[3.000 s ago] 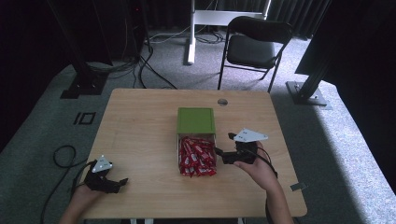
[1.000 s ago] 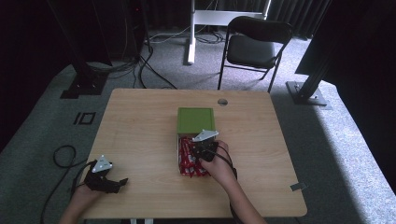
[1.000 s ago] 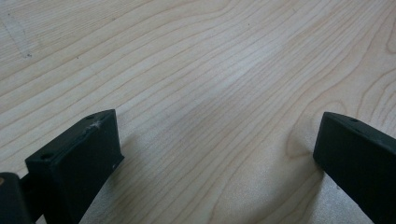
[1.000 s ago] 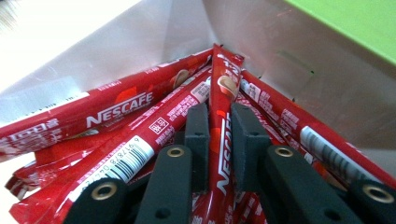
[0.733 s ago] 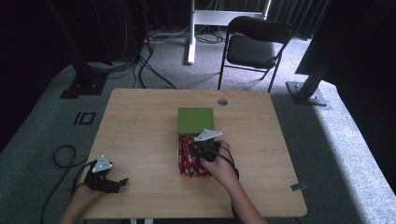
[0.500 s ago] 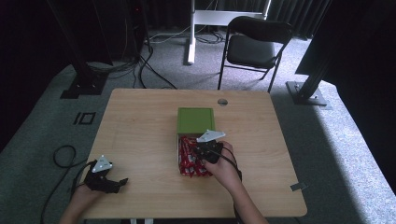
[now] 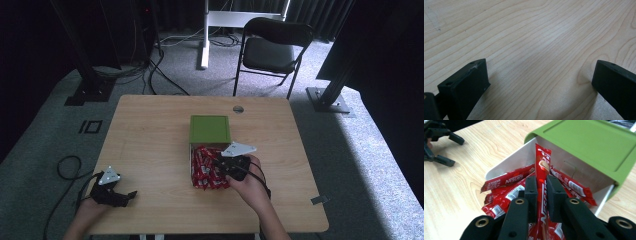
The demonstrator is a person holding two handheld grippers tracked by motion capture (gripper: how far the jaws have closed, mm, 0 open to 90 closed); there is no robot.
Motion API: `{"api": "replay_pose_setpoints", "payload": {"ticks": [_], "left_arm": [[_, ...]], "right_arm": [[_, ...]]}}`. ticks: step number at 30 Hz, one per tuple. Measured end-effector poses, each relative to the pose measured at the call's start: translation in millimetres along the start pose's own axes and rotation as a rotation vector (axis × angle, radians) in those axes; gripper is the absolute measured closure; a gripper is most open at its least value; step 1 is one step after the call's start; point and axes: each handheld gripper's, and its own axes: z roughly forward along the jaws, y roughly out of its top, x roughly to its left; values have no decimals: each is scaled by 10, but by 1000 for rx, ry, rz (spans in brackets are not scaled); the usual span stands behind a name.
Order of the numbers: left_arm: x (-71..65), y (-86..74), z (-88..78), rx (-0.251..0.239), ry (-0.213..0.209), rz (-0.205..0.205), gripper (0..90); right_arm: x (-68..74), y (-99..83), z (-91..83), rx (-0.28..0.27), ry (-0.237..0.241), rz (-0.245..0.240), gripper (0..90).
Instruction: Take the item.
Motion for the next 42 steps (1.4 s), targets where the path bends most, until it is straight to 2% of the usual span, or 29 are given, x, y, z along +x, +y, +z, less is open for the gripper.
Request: {"api": "replay_pose_setpoints", "payload": {"ticks": [6,13,18,26,28,29,30,33,38,40,41,42], "left_arm": [[0,0,0,1,0,1,16],[0,0,0,0,0,1,16],[0,0,0,0,0,0,16],[0,0,0,0,0,0,16],[1,0,0,0,0,1,16],[1,0,0,-1,1,1,16],[1,0,0,-1,1,1,16],[1,0,0,0,1,1,16],[0,0,0,0,0,0,16],[0,0,0,0,0,1,16],[0,0,0,0,0,1,16],[0,0,0,0,0,0,16]], "right_arm": [[-29,47,-191,-61,-10,11,801],[-163,80,-313,-111,-65,48,800],[-289,69,-341,-133,-130,80,801],[-504,-41,-297,-167,-217,167,801],[-548,-75,-276,-165,-255,176,801],[-548,-75,-276,-165,-255,176,800],[-586,-109,-251,-175,-283,190,800],[-670,-197,-165,-169,-329,219,800],[-750,-300,-52,-169,-370,255,800],[-785,-347,5,-164,-378,273,800],[-822,-407,83,-156,-379,299,800],[-822,-407,83,-156,-379,299,800]]}}
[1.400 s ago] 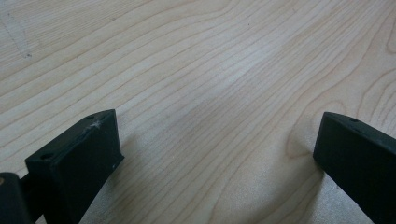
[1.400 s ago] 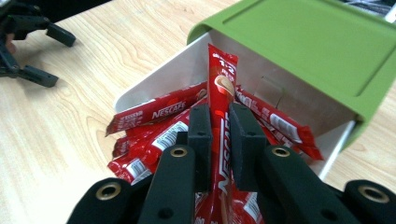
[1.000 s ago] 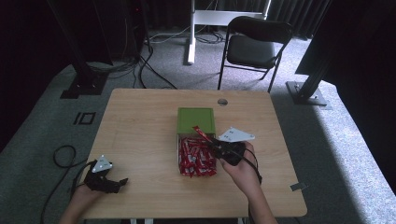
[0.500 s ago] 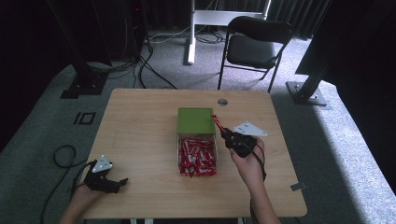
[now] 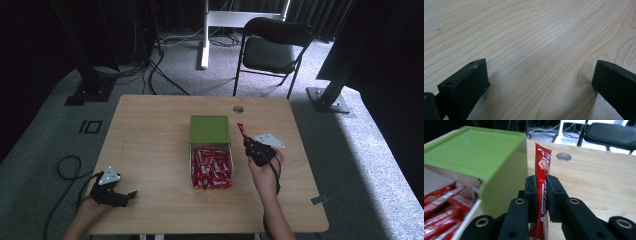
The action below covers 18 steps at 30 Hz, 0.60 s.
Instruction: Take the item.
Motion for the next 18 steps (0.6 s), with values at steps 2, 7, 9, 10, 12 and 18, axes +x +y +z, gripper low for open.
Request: {"api": "replay_pose_setpoints", "payload": {"ticks": [2,7,9,10,12,18], "left_arm": [[0,0,0,0,0,0,16],[0,0,0,0,0,0,16],[0,0,0,0,0,0,16],[0,0,0,0,0,0,16],[0,0,0,0,0,0,16],[0,0,0,0,0,0,16]], "right_arm": [[-9,-84,106,23,-2,22,800],[-14,-200,248,48,-16,58,800],[-18,-248,307,62,-17,70,800],[-17,-266,326,66,-20,80,800],[-13,-317,387,77,-23,95,800],[0,-429,534,99,-40,129,800]]}}
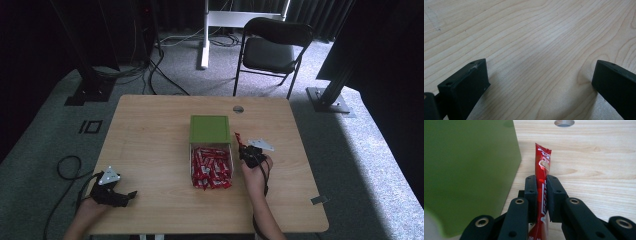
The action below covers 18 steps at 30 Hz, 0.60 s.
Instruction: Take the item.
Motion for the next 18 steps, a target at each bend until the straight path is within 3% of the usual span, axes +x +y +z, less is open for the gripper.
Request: {"api": "replay_pose_setpoints", "payload": {"ticks": [13,18], "left_arm": [[0,0,0,0,0,0,16],[0,0,0,0,0,0,16]], "right_arm": [[-11,-123,193,43,-6,43,792],[3,-110,207,40,10,53,698]]}}
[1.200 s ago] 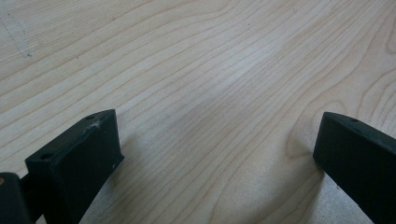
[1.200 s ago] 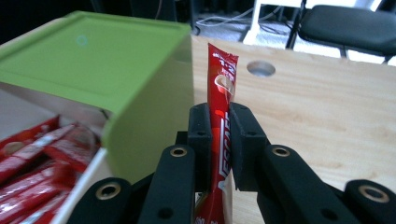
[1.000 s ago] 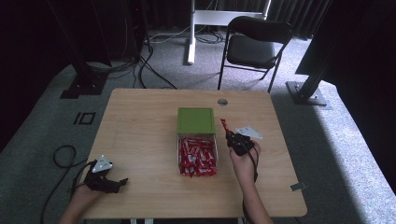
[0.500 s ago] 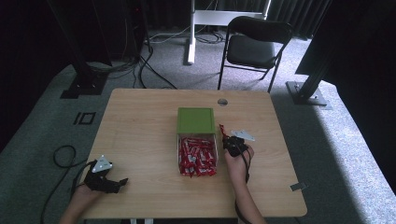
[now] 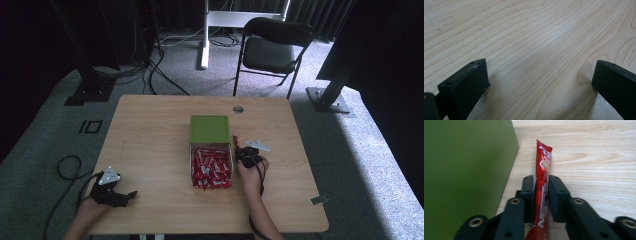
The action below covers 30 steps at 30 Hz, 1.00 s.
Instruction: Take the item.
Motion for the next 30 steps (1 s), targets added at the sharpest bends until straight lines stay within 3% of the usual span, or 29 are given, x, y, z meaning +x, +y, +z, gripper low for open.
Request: {"api": "replay_pose_setpoints", "payload": {"ticks": [11,20,27,28,30], "left_arm": [[0,0,0,0,0,0,16],[0,0,0,0,0,0,16],[0,0,0,0,0,1,16],[0,0,0,0,0,1,16],[0,0,0,0,0,0,16]], "right_arm": [[-35,123,-168,-33,47,-24,523],[-162,125,-316,-12,121,-90,370],[-295,81,-416,-24,156,-53,267],[-314,66,-425,-21,159,-69,255],[-379,42,-464,86,169,-200,238]]}}
